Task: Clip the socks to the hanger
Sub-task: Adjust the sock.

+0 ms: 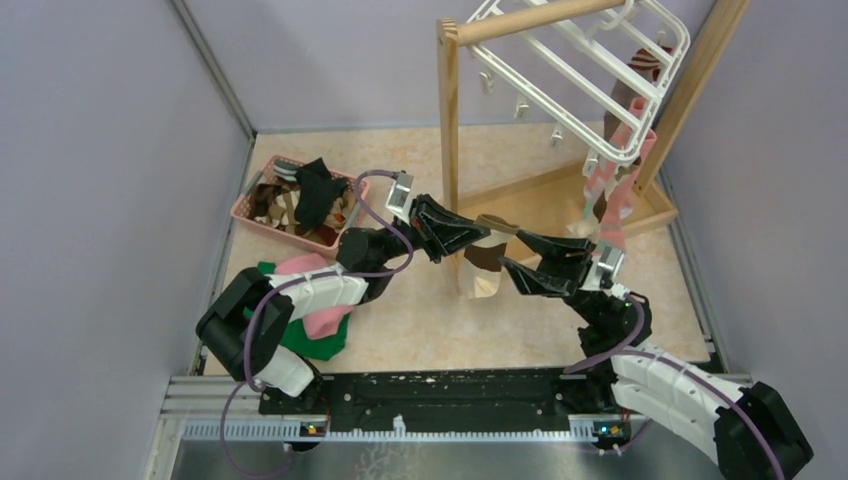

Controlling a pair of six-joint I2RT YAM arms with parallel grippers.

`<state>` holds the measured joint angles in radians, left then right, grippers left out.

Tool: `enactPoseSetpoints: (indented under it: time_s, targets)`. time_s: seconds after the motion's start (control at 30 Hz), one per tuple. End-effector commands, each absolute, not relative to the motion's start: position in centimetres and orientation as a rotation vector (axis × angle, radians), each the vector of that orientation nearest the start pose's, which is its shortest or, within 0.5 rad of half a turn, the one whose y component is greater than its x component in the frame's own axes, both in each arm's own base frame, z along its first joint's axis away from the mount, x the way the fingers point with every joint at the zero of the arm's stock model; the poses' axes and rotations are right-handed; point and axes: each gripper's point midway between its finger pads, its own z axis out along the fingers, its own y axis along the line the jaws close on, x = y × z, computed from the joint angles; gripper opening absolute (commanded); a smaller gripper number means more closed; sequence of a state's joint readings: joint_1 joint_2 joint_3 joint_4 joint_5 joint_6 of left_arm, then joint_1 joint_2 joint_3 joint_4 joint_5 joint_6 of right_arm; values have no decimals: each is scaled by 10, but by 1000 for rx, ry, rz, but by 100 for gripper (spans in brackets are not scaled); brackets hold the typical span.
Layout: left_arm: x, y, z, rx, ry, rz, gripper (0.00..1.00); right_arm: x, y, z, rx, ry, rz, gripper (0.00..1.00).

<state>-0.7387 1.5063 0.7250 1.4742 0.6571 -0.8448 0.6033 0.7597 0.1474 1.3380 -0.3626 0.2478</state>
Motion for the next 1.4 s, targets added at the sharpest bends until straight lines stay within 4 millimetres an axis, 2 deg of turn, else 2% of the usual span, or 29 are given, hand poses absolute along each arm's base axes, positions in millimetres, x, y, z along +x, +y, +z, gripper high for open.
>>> enactPoseSetpoints:
  time_s: [0.0,0.3,0.77,0.9,1.03,1.13,1.27,1.37]
  targets:
    - [162,-326,418,667,600,-1686,0,163,206,372,-495,632,988,53]
    - [160,-326,424,667,589,-1704,0,171,212,369,-498,659,989,49]
    - [159,-331,427,674,587,-1735,0,169,209,380,-479,622,994,30]
    - [159,-333,427,674,590,-1745,0,171,207,383,-468,618,981,18]
    - [159,-334,427,672,589,-1752,0,173,201,386,-438,615,955,0]
    - [160,-335,426,674,593,-1752,0,174,194,388,-408,618,932,0]
    - [168,-336,418,672,586,-1663,21,173,179,391,-364,660,867,0]
    - [182,-331,405,708,608,-1563,42,186,168,383,-331,805,782,0]
